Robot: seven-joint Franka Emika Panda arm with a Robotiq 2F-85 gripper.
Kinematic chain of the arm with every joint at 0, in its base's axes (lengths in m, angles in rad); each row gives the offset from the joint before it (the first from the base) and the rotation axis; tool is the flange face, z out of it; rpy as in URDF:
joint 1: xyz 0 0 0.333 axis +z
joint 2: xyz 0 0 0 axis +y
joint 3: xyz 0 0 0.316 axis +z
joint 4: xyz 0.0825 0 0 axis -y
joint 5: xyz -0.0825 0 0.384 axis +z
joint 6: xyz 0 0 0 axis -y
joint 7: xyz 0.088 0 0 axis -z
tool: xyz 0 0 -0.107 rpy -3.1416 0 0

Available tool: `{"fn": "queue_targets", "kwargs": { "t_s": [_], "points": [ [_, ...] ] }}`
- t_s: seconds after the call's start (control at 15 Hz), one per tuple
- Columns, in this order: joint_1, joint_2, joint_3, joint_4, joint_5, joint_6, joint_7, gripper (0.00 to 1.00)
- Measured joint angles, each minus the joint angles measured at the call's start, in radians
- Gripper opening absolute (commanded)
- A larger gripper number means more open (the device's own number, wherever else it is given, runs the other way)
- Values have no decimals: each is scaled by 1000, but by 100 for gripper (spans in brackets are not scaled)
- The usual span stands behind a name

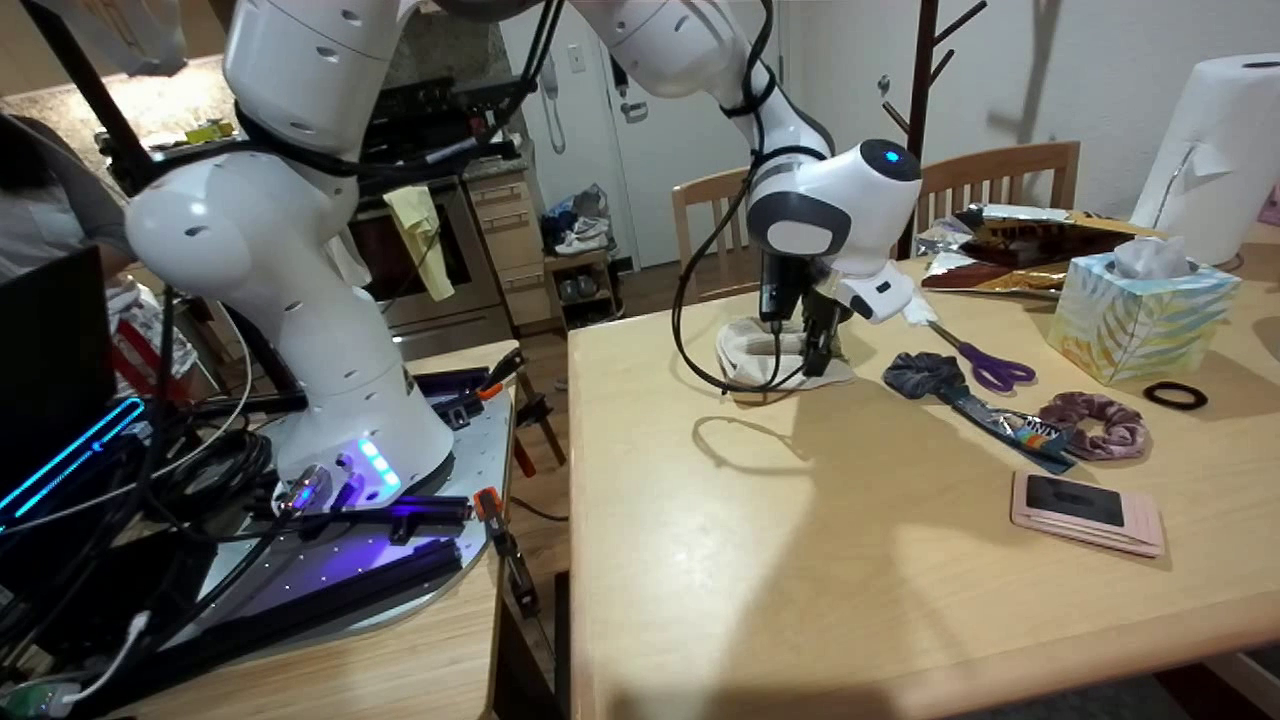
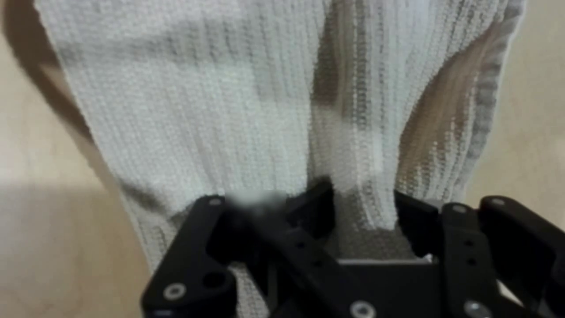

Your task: Wipe the table with the towel

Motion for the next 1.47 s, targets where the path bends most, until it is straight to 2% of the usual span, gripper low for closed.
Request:
{"fn": "queue_targets", "kwargs": {
  "t_s": [0.47, 0.6, 0.8, 1.07, 1.47],
  "points": [
    [-43, -141, -9, -263, 61, 139, 1, 5],
    [-38, -191, -18, -335, 61, 141, 10, 5],
    [2, -268, -55, -422, 51, 140, 73, 5],
    [53, -339, -106, -490, 33, 115, 161, 5],
    [41, -345, -129, -544, 47, 111, 162, 5]
  ]
}}
